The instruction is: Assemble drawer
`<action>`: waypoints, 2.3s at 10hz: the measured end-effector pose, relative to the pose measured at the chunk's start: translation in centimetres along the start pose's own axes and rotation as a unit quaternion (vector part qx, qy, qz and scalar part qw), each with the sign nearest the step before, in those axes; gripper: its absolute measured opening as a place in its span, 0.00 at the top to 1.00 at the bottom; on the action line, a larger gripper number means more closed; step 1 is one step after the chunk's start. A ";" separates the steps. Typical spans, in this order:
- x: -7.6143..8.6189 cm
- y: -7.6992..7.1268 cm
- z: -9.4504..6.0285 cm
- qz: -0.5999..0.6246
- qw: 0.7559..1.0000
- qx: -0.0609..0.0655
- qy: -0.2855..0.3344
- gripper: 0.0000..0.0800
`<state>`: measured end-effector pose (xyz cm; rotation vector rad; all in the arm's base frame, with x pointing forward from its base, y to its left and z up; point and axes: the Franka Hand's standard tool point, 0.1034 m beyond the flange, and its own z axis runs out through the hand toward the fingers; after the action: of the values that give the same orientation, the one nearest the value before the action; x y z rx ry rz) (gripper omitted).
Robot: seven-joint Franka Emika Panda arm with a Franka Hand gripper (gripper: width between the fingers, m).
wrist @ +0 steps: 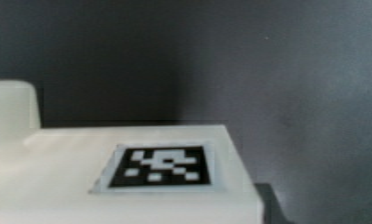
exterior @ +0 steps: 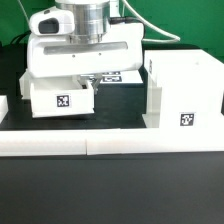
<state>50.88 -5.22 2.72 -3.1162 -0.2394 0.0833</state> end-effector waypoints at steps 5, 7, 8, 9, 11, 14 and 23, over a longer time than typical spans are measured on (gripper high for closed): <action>-0.1 -0.1 0.4 -0.176 0.984 -0.008 -0.008 0.95; 0.4 -0.9 0.5 -0.251 0.968 -0.013 -0.012 0.95; 0.5 -1.0 0.5 -0.270 0.963 -0.014 -0.012 0.95; 0.4 -0.8 0.5 -0.301 0.953 -0.015 -0.014 0.95; 0.3 -0.6 0.5 -0.359 0.933 -0.016 -0.016 0.95; 0.4 -0.4 0.4 -0.454 0.890 -0.021 -0.025 0.95; 1.0 -0.1 0.4 -0.630 0.775 -0.032 -0.043 0.95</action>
Offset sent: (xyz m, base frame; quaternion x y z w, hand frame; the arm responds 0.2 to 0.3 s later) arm -0.0037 -0.0037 -0.0099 0.0245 0.0146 -0.3342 0.9421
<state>51.87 -4.92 2.32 -2.2903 -2.1809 0.1778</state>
